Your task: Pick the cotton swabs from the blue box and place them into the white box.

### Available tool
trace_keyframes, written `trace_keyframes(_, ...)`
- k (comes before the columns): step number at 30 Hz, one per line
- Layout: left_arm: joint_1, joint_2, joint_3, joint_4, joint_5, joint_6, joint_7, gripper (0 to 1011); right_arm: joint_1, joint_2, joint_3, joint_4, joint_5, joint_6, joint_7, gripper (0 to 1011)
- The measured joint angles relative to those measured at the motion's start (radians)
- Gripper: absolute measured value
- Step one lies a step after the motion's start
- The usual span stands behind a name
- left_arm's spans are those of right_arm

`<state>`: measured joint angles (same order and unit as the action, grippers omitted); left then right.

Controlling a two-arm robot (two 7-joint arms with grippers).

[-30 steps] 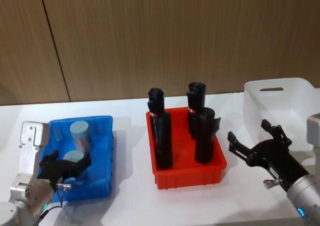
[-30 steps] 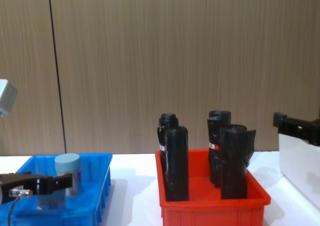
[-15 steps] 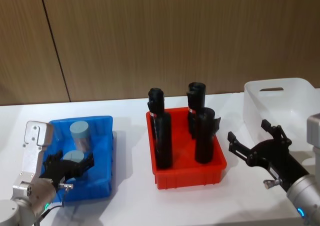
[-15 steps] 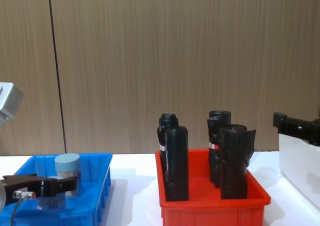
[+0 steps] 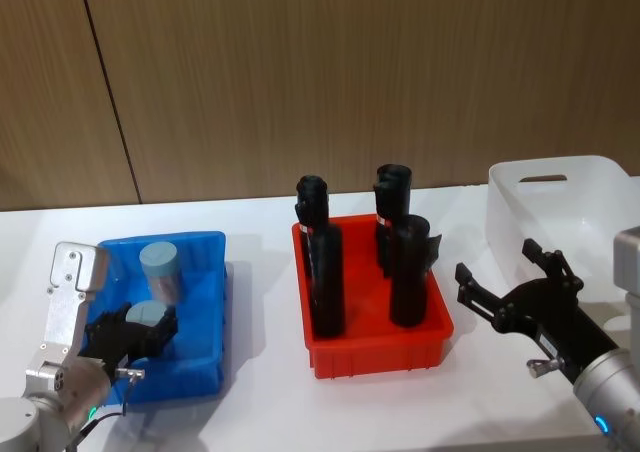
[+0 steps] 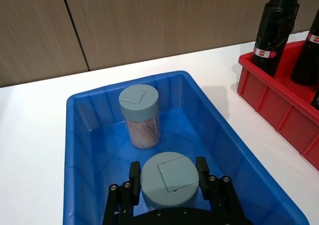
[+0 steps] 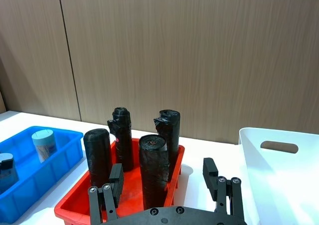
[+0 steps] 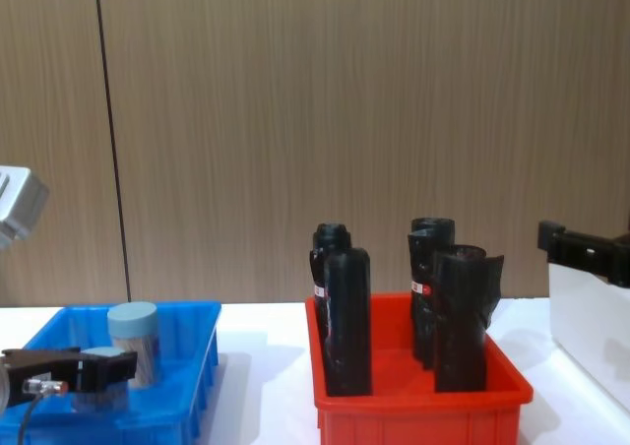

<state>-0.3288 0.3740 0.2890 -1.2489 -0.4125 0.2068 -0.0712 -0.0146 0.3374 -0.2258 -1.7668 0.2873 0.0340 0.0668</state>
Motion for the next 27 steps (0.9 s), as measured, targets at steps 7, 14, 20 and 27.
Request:
trace_keyframes(7,0.005,0.003,-0.002,-0.023,0.021,0.01,0.013,651,0.0,0.0,0.0,0.0,0.0,0.0,0.0,1002)
trace_keyframes(14,0.01,0.011,-0.002,-0.072,0.059,0.008,0.012,651,0.0,0.0,0.0,0.0,0.0,0.0,0.0,1002)
trace_keyframes(20,0.009,0.015,-0.003,-0.127,0.096,-0.001,-0.01,651,0.0,0.0,0.0,0.0,0.0,0.0,0.0,1002)
trace_keyframes(27,-0.004,0.016,-0.001,-0.193,0.127,-0.007,-0.056,651,0.0,0.0,0.0,0.0,0.0,0.0,0.0,1002)
